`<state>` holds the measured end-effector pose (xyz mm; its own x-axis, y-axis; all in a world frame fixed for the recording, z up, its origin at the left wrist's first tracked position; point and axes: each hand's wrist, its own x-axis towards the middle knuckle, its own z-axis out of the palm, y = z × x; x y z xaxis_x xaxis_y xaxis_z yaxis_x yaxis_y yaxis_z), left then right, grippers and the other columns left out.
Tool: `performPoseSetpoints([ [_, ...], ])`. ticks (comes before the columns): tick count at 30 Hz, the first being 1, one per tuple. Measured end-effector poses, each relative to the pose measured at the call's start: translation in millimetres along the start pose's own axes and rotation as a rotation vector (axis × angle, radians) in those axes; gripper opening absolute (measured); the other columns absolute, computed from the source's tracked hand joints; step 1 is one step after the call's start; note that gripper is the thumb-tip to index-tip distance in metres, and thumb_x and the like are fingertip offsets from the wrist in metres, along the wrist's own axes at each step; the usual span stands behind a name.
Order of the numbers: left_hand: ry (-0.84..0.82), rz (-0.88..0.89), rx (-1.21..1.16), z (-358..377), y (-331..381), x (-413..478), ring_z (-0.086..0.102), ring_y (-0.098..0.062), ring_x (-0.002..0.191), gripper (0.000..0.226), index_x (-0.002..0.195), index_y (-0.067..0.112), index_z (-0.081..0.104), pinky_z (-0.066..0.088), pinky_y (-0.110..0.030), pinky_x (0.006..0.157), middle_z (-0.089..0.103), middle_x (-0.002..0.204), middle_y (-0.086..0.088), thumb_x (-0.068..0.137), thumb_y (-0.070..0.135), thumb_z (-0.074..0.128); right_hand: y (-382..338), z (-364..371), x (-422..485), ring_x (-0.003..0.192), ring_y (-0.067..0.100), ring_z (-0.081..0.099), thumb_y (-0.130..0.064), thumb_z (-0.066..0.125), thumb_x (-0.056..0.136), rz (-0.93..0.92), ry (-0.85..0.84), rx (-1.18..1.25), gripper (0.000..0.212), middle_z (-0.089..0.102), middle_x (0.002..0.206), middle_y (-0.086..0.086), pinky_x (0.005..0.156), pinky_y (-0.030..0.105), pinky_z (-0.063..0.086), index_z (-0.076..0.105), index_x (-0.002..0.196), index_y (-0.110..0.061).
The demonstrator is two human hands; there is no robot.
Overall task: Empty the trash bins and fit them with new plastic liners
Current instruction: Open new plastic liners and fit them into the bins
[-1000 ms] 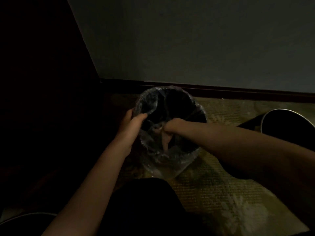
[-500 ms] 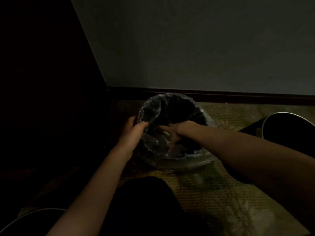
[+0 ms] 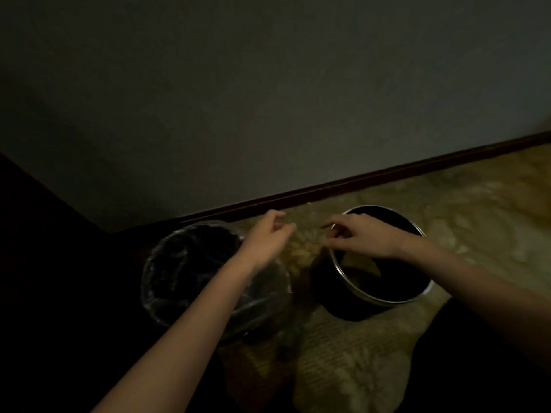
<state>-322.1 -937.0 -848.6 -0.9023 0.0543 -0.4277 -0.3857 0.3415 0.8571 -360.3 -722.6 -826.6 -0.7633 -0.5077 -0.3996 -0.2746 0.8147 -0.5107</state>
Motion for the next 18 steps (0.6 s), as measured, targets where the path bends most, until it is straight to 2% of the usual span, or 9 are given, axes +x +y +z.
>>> performPoseSetpoints([
  [3,-0.080,-0.015,0.000,65.0,16.7,16.3,0.057,-0.017,0.108,0.041,0.135,0.009,0.047,0.046,-0.030,0.095,0.058,0.115,-0.003,0.098,0.024,0.056,65.5,-12.5,-37.2,0.094,0.010,0.065,-0.036,0.067,0.092,0.171,0.061,-0.004,0.042,0.071,0.104,-0.003,0.086,0.024,0.049,0.058,0.129,-0.016],
  [7,-0.174,-0.133,0.093,123.8,19.3,30.8,0.063,-0.024,0.105,0.044,0.136,0.011,0.044,0.052,-0.037,0.093,0.064,0.116,-0.008,0.097,0.026,0.057,135.4,-13.9,-75.0,0.079,0.012,0.062,-0.027,0.071,0.090,0.345,0.187,0.017,0.037,0.068,0.086,-0.003,0.076,0.029,0.047,0.060,0.120,-0.010],
  [9,-0.049,-0.143,0.188,140.2,17.8,38.8,0.063,-0.030,0.105,0.042,0.131,0.012,0.045,0.053,-0.044,0.092,0.063,0.118,-0.011,0.094,0.026,0.059,158.5,-10.3,-85.4,0.085,0.017,0.063,-0.033,0.071,0.088,0.419,0.187,-0.024,0.041,0.063,0.085,-0.004,0.075,0.029,0.046,0.057,0.120,-0.013],
  [11,0.124,-0.091,0.371,149.2,17.2,44.0,0.063,-0.032,0.104,0.034,0.121,0.015,0.047,0.053,-0.045,0.088,0.063,0.116,-0.011,0.092,0.028,0.060,173.3,-1.4,-90.1,0.097,0.021,0.062,-0.038,0.069,0.089,0.448,0.118,-0.079,0.046,0.059,0.094,-0.002,0.078,0.027,0.042,0.053,0.127,-0.019],
  [13,0.198,-0.084,0.525,151.9,15.6,45.3,0.061,-0.033,0.107,0.038,0.120,0.016,0.044,0.053,-0.044,0.087,0.062,0.116,-0.010,0.090,0.032,0.060,182.6,7.5,-92.1,0.105,0.023,0.062,-0.041,0.065,0.090,0.454,0.084,-0.136,0.049,0.064,0.105,0.001,0.079,0.027,0.040,0.049,0.134,-0.024],
  [14,0.188,-0.116,0.580,150.8,13.3,46.4,0.061,-0.033,0.109,0.041,0.122,0.015,0.043,0.052,-0.044,0.089,0.061,0.118,-0.011,0.090,0.034,0.059,185.9,10.4,-93.0,0.108,0.024,0.062,-0.042,0.063,0.091,0.462,0.088,-0.186,0.050,0.066,0.112,0.003,0.079,0.029,0.040,0.047,0.136,-0.026],
  [16,0.068,-0.188,0.637,148.5,6.0,49.4,0.062,-0.034,0.108,0.040,0.126,0.013,0.048,0.053,-0.044,0.091,0.062,0.120,-0.014,0.092,0.034,0.056,192.6,15.7,-94.5,0.110,0.026,0.062,-0.044,0.058,0.094,0.494,0.084,-0.262,0.050,0.066,0.119,0.005,0.077,0.030,0.040,0.044,0.140,-0.030],
  [18,-0.089,-0.239,0.508,149.3,-3.0,49.3,0.067,-0.036,0.097,0.034,0.127,0.006,0.054,0.057,-0.049,0.084,0.065,0.116,-0.020,0.098,0.023,0.049,198.1,20.7,-92.0,0.103,0.024,0.065,-0.038,0.053,0.097,0.506,0.050,-0.193,0.049,0.067,0.119,0.006,0.075,0.029,0.042,0.041,0.144,-0.029],
])
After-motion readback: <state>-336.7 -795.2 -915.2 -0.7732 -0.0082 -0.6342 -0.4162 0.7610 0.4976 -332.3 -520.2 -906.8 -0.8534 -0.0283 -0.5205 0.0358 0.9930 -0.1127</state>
